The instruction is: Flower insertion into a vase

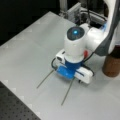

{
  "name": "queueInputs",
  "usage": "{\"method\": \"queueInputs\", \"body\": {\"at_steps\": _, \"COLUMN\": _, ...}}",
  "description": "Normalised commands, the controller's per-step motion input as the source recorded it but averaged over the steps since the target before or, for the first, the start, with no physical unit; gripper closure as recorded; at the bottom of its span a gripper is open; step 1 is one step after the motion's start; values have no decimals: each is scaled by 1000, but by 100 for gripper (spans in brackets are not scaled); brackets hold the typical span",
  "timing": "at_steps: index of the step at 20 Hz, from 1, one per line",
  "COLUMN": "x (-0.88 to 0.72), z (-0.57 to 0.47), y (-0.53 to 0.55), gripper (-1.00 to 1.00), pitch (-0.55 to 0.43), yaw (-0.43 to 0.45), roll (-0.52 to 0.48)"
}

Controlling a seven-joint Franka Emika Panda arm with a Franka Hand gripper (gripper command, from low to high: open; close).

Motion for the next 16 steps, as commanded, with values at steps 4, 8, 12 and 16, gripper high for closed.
{"method": "queueInputs", "body": {"at_steps": 4, "x": 109, "z": -335, "y": 16, "gripper": 100, "pitch": -26, "yaw": -136, "roll": 47}}
{"method": "queueInputs", "body": {"at_steps": 8, "x": 95, "z": -344, "y": 103, "gripper": 100, "pitch": 4, "yaw": -115, "roll": 54}}
{"method": "queueInputs", "body": {"at_steps": 12, "x": 104, "z": -353, "y": 144, "gripper": 100, "pitch": 15, "yaw": -98, "roll": 56}}
{"method": "queueInputs", "body": {"at_steps": 16, "x": 109, "z": -346, "y": 147, "gripper": 100, "pitch": 23, "yaw": -93, "roll": 64}}
